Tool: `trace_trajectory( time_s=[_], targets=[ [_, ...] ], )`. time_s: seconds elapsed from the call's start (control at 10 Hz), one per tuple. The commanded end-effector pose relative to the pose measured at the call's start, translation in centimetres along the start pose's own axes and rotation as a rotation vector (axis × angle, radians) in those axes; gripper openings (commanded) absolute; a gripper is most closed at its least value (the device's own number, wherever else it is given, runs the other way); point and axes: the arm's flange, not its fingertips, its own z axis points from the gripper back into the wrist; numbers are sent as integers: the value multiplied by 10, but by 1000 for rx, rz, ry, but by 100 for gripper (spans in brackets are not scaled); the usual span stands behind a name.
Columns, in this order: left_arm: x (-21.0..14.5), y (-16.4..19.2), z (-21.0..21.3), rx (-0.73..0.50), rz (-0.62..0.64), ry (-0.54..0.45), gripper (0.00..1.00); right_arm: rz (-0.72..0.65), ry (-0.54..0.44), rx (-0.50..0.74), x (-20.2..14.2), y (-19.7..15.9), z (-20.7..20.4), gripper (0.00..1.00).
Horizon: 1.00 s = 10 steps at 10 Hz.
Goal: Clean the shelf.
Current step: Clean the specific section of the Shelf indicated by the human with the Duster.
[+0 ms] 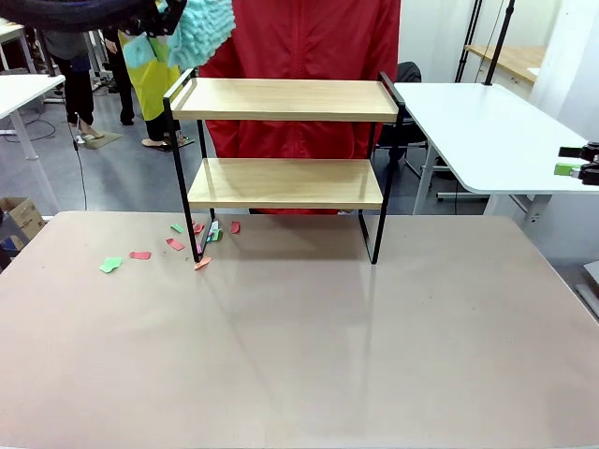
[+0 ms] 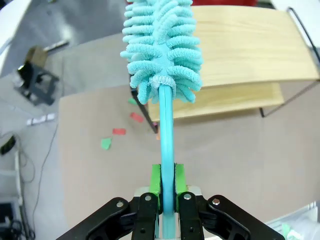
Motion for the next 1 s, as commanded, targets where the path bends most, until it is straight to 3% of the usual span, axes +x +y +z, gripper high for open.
trace_trajectory(
  time_s=[0.0,0.4,0.5,0.6,0.7,0.9],
  targets=[
    [-26,33,6,-182,-151,3,13,-6,17,-10,7,1,-2,100],
    [-47,76,7,-489,-436,-58,13,-6,17,-10,7,1,-2,100],
    [-48,80,2,-549,-498,-25,13,-6,17,-10,7,1,-2,100],
    [-47,78,-4,-573,-608,25,13,-6,17,-10,7,1,-2,100],
    [-43,74,-15,-550,-593,115,13,-6,17,-10,7,1,-2,100],
    [-51,63,-28,-477,-863,227,13,-6,17,-10,7,1,-2,100]
  ],
)
